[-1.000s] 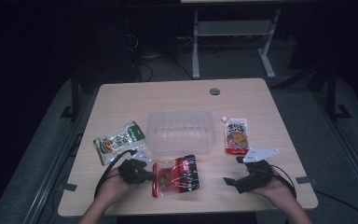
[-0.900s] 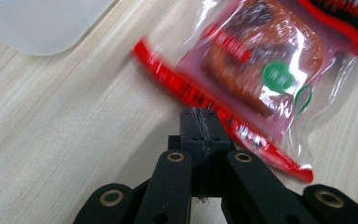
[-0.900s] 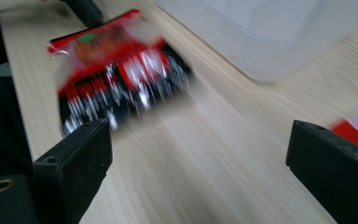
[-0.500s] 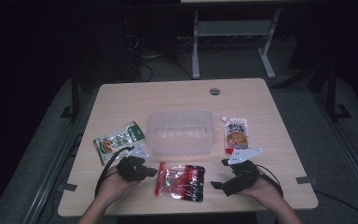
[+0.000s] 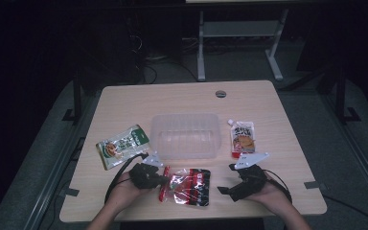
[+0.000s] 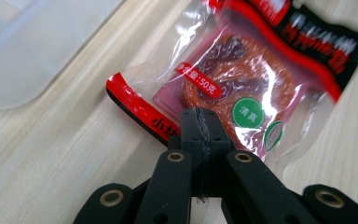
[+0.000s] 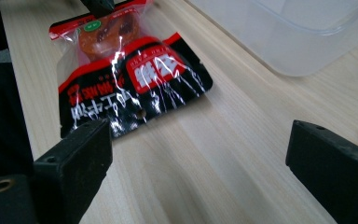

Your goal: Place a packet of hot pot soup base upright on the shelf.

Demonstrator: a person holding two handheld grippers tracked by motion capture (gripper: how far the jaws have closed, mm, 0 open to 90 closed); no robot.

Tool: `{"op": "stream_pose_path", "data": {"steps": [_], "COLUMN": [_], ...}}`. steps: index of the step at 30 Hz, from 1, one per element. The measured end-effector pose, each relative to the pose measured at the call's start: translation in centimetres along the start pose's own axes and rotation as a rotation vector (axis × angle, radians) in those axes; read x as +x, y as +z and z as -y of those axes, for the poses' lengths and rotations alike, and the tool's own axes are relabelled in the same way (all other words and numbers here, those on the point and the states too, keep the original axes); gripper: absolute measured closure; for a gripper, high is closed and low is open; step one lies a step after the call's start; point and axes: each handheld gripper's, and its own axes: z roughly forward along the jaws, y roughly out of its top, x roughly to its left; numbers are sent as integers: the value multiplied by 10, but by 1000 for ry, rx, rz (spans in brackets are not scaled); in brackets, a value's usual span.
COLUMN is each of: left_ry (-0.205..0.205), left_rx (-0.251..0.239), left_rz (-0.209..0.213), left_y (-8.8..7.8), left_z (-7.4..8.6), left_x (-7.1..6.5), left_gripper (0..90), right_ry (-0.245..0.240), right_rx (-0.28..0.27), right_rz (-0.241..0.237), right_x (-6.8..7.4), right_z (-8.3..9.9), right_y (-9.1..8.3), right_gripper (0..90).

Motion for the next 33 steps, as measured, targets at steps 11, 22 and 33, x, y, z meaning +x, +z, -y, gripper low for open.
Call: {"op": "stream_pose_path", "data": {"steps": [11,22,33], "left_ry": [8,9,15], "left_rx": [31,27,31], "left_rz": [-24,-32,-35], "left_y": [2,3,3], "left_z": [4,4,4], "left_x": [1,-1,-1], "left_gripper": [899,899,899], "right_ry": [17,63,108], "right_rx": [-4,-7,32], "right_rz": [-44,-137,-258], "right_x": [7,19,28], "right_z": [-6,-17,-28], "right_y": [3,19,49], "right_gripper": [92,94,211]}}
